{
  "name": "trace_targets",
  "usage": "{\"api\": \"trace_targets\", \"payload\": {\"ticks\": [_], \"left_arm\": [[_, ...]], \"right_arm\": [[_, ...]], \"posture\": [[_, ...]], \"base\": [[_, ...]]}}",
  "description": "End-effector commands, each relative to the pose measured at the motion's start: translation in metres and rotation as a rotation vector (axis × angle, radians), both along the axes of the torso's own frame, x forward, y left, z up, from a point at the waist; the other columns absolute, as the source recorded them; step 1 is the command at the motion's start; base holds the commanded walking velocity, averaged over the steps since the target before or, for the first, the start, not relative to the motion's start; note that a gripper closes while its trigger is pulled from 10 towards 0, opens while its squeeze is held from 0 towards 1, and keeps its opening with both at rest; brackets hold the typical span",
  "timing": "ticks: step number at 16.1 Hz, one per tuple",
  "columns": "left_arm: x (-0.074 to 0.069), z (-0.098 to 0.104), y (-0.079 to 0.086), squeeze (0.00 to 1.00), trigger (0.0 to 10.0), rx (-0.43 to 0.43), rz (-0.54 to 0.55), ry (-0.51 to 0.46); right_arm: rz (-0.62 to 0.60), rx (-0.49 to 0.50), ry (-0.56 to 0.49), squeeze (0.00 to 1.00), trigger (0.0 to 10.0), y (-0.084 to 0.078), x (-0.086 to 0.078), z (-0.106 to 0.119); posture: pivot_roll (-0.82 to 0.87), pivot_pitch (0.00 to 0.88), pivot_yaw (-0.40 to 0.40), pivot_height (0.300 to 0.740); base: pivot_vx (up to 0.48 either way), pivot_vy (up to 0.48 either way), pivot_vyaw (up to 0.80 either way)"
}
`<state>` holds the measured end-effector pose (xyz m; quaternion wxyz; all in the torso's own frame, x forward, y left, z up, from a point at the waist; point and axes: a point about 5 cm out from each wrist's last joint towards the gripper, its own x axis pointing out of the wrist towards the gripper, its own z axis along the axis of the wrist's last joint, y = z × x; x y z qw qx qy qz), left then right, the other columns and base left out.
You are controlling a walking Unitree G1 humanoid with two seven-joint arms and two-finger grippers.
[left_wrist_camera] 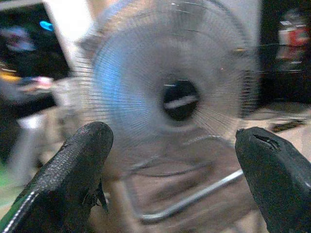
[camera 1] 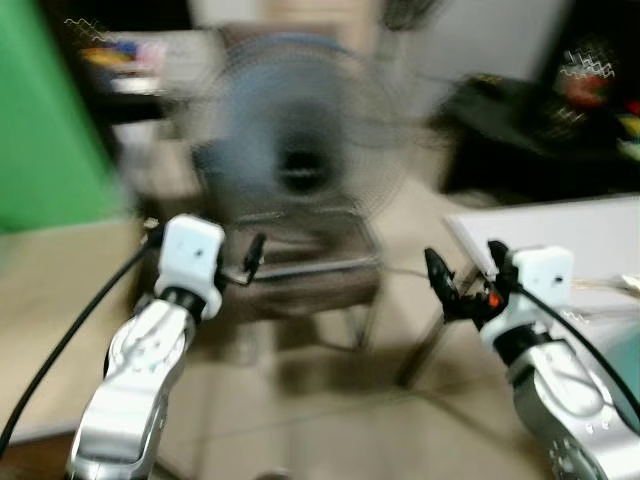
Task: Setting the table
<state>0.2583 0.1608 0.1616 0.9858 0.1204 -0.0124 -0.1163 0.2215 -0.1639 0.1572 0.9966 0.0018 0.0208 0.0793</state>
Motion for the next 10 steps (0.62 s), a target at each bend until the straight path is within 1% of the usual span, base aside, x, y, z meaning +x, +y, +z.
{"api": "trace_targets", "payload": {"ticks": [1, 2, 5, 7, 8, 9, 10], "left_arm": [[-0.0023, 0.0000, -0.0035, 0.00, 10.0, -0.011, -0.018, 0.002], [-0.0027, 0.0004, -0.0024, 0.00, 10.0, -0.041, -0.013, 0.012], [-0.0028, 0.0017, -0.0003, 0.00, 10.0, -0.038, -0.017, 0.017], [-0.0022, 0.0025, -0.0005, 0.00, 10.0, -0.035, -0.021, 0.014], [-0.0016, 0.0031, -0.0008, 0.00, 10.0, -0.030, -0.028, 0.013], [-0.0012, 0.0036, -0.0014, 0.00, 10.0, -0.027, -0.039, 0.016], [-0.0008, 0.0036, -0.0017, 0.00, 10.0, -0.023, -0.046, 0.018]], "right_arm": [[0.001, -0.001, -0.001, 1.00, 10.0, -0.0022, 0.0003, -0.0010], [0.007, 0.002, -0.001, 1.00, 10.0, -0.0025, 0.0011, -0.0021], [0.000, 0.014, 0.009, 1.00, 10.0, -0.0033, 0.0015, -0.0049], [-0.036, 0.035, 0.006, 1.00, 10.0, -0.0055, 0.0020, -0.0047], [-0.041, 0.030, 0.010, 1.00, 10.0, -0.0060, 0.0025, -0.0055], [-0.052, 0.038, 0.014, 0.64, 10.0, -0.0068, 0.0025, -0.0066], [-0.056, 0.038, 0.019, 0.00, 10.0, -0.0071, 0.0023, -0.0071]], "posture": [[0.07, 0.000, -0.012, 0.740], [0.07, 0.000, -0.012, 0.740], [0.07, 0.000, -0.012, 0.740], [0.08, 0.000, -0.010, 0.740], [0.08, 0.000, -0.010, 0.740], [0.08, 0.000, -0.006, 0.740], [0.08, 0.000, -0.006, 0.740]], "base": [[0.000, -0.480, 0.80], [0.000, 0.000, 0.80], [0.000, 0.480, 0.80], [0.000, 0.480, 0.00], [0.000, 0.480, 0.00], [0.000, 0.480, 0.00], [0.000, 0.480, 0.00]]}}
